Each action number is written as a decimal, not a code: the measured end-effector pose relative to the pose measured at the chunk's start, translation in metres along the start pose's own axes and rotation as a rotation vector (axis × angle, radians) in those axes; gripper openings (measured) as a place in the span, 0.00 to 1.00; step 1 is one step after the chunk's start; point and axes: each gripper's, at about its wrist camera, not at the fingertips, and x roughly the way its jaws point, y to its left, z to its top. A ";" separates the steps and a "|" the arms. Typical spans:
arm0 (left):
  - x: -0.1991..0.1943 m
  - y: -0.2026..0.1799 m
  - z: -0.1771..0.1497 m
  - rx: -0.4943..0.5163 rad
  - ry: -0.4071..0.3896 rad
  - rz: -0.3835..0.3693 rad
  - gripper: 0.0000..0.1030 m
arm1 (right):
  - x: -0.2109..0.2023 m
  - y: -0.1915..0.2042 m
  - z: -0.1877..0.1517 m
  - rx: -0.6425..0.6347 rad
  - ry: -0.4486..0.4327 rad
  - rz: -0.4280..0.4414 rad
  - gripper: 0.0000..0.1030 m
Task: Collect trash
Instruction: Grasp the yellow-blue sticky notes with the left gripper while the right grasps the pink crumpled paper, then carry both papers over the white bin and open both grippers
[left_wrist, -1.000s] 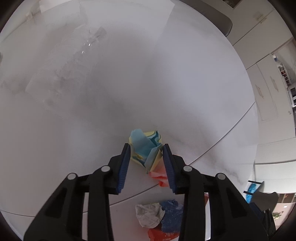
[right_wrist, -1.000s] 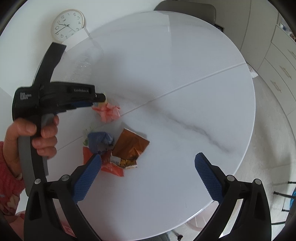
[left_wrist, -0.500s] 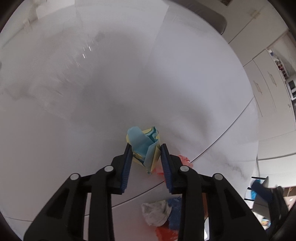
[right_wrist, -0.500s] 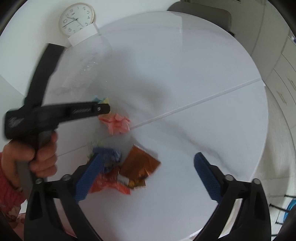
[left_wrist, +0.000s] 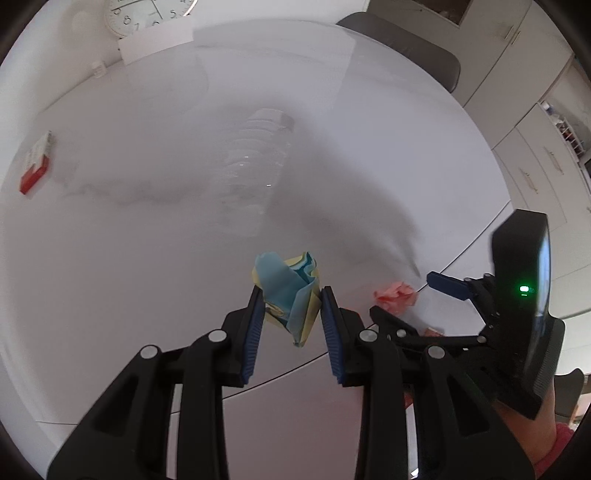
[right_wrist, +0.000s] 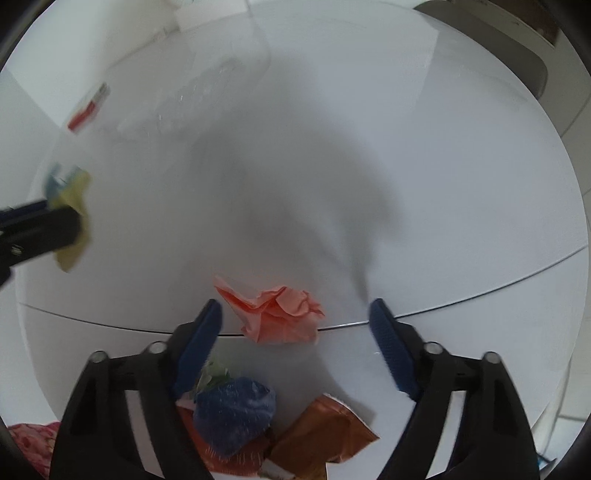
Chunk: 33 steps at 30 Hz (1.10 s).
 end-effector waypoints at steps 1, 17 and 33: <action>-0.001 0.000 0.001 -0.002 0.000 0.001 0.30 | 0.001 0.002 0.000 -0.014 0.001 -0.015 0.66; -0.044 -0.040 -0.021 0.120 -0.042 -0.036 0.30 | -0.095 -0.066 -0.061 0.216 -0.176 0.047 0.41; -0.051 -0.212 -0.109 0.516 0.047 -0.228 0.30 | -0.083 -0.178 -0.317 0.609 -0.033 -0.088 0.42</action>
